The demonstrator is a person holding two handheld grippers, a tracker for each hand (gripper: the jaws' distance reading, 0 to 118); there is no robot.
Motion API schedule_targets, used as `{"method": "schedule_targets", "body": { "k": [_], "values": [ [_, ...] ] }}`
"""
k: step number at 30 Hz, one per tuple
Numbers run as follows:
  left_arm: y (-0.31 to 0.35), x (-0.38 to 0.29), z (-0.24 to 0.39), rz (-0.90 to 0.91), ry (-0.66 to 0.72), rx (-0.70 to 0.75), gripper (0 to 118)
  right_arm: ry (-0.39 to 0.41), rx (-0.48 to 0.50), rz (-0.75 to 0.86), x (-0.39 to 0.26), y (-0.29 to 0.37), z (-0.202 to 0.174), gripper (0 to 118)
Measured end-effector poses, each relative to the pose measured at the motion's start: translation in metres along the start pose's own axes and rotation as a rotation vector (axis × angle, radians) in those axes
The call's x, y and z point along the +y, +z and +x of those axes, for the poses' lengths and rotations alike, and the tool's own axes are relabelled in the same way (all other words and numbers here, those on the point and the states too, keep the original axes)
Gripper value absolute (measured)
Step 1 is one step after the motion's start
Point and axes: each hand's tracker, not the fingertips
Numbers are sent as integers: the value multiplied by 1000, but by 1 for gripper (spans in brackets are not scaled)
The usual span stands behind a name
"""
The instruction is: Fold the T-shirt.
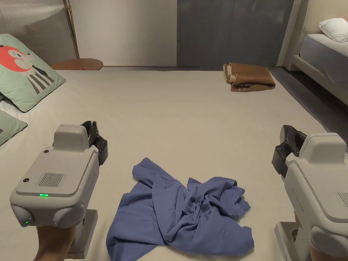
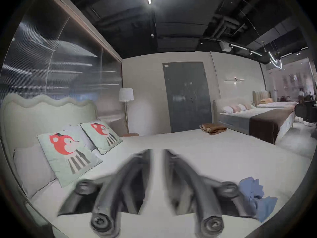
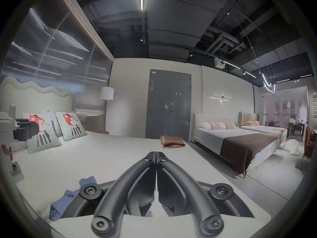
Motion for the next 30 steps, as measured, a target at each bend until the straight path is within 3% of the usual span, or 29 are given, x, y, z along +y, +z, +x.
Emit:
{"method": "schedule_targets", "body": {
  "k": [8,17,21,26,27,29,30],
  "values": [
    [-13,-5,-7,-74,36,-27,0,4,18,-1,-2,-4,-5,0],
    [-37,-70,-4,-537,101,-121,0,2,19,-8,-7,-4,-5,0],
    [-22,-103,4,-662,207,-190,0,5,19,-17,-11,-2,-4,0],
    [-13,-142,13,-734,194,-172,3,2,24,-39,-22,-3,-3,0],
    [-16,-147,11,-774,225,-164,26,-1,26,-44,-23,-3,-3,0],
    [-20,-154,12,-830,242,-180,86,-2,24,-50,-24,-4,-3,0],
    [-16,-149,15,-825,237,-176,107,-2,23,-53,-25,-4,-3,0]
  ]
}}
